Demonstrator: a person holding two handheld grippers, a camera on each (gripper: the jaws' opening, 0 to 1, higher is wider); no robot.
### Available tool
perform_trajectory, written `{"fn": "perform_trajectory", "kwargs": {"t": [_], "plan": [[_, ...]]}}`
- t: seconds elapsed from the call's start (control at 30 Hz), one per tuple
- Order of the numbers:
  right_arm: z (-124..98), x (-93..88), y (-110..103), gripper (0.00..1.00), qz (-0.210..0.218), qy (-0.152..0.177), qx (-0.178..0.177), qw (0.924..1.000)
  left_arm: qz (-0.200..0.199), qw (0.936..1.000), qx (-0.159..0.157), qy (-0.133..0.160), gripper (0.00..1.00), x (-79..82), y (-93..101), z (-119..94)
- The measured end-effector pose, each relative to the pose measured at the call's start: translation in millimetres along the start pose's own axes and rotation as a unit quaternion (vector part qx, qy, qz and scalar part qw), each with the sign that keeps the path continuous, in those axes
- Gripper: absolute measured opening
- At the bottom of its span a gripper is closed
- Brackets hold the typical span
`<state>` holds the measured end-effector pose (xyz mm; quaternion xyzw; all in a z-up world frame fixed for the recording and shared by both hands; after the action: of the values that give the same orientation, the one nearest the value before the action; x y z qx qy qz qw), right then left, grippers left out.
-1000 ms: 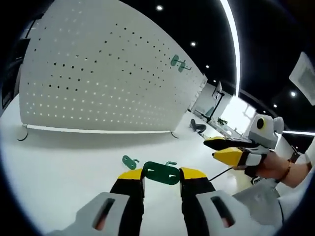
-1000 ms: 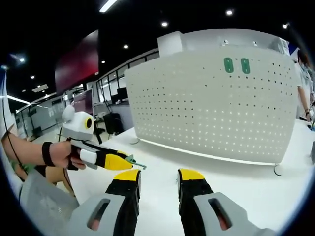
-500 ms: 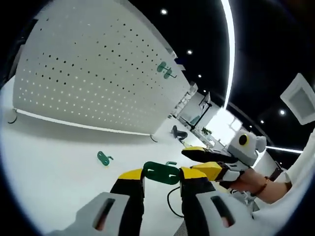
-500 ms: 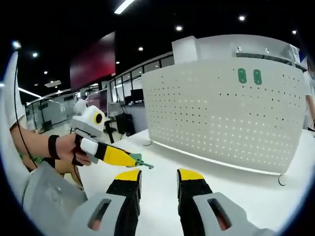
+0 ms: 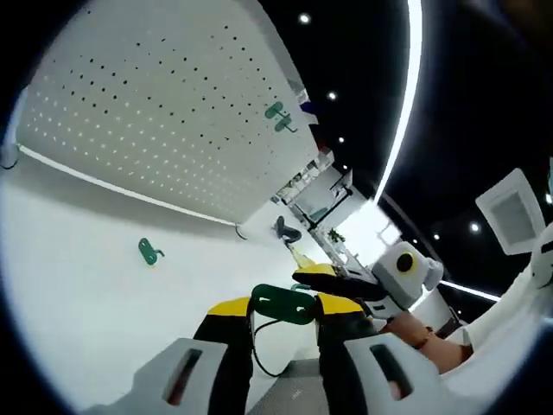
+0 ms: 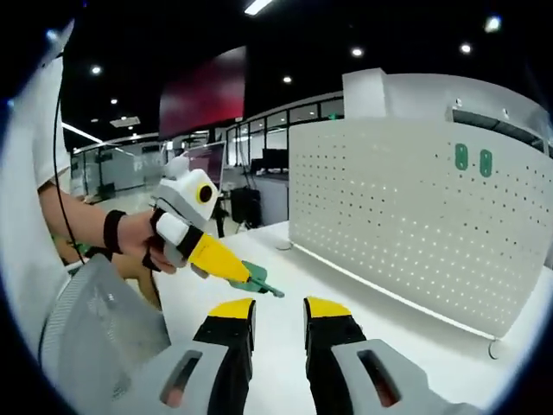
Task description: Insert the hook assembly into the mounting plate slot until the hook locks in place.
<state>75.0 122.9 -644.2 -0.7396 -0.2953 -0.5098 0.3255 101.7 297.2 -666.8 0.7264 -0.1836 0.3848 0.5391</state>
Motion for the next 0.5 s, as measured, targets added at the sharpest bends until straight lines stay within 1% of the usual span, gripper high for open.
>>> {"fn": "perform_trajectory", "kwargs": {"t": [0.1, 0.13, 0.17, 0.2, 0.27, 0.37, 0.4, 0.43, 0.47, 0.5], "plan": [[0, 2.0, -4, 0.20, -0.023, -0.004, 0.018, 0.9996, -0.023, 0.9995, -0.019, -0.008, 0.28, -1.2, 3.0, -1], [0, 2.5, -5, 0.19, -0.029, -0.006, 0.025, 0.9993, -0.032, 0.9990, -0.032, -0.006, 0.28, -1.3, 5.6, -1], [0, 3.1, -7, 0.17, -0.032, -0.005, 0.030, 0.9990, -0.039, 0.9985, -0.038, -0.011, 0.28, -2.1, 7.3, -2], [0, 3.5, -7, 0.15, -0.033, -0.005, 0.032, 0.9989, -0.034, 0.9988, -0.034, -0.013, 0.28, -2.3, 7.6, -2], [0, 2.9, -8, 0.14, -0.033, -0.005, 0.043, 0.9985, -0.032, 0.9988, -0.033, -0.016, 0.28, -3.4, 8.3, -2], [1, 2.3, -9, 0.13, -0.042, -0.012, 0.044, 0.9981, -0.038, 0.9984, -0.036, -0.019, 0.28, -5.3, 9.3, -3], [2, 2.5, -10, 0.12, -0.044, -0.014, 0.053, 0.9976, -0.041, 0.9983, -0.036, -0.020, 0.28, -6.0, 8.6, -3], [2, 2.7, -10, 0.11, -0.043, -0.013, 0.054, 0.9975, -0.055, 0.9964, -0.050, -0.039, 0.28, -8.1, 9.8, -4], [3, 3.1, -12, 0.11, -0.050, -0.015, 0.060, 0.9968, -0.058, 0.9964, -0.050, -0.037, 0.28, -7.2, 8.5, -3], [4, 2.2, -13, 0.11, -0.062, -0.024, 0.067, 0.9955, -0.061, 0.9960, -0.052, -0.040, 0.28, -6.2, 7.8, -3]]}}
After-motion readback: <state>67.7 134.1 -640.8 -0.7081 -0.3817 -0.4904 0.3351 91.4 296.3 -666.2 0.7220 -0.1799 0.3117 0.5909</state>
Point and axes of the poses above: the point that each gripper's makers call its tool centre point, and the gripper's own axes: z roughly forward along the fingers, y roughly to its right, x roughly out of its top, the point moved 9 cm from there along -z, roughly backward along the fingers, and after that the axes turned 11 degrees about z, right-handed, at the moved point
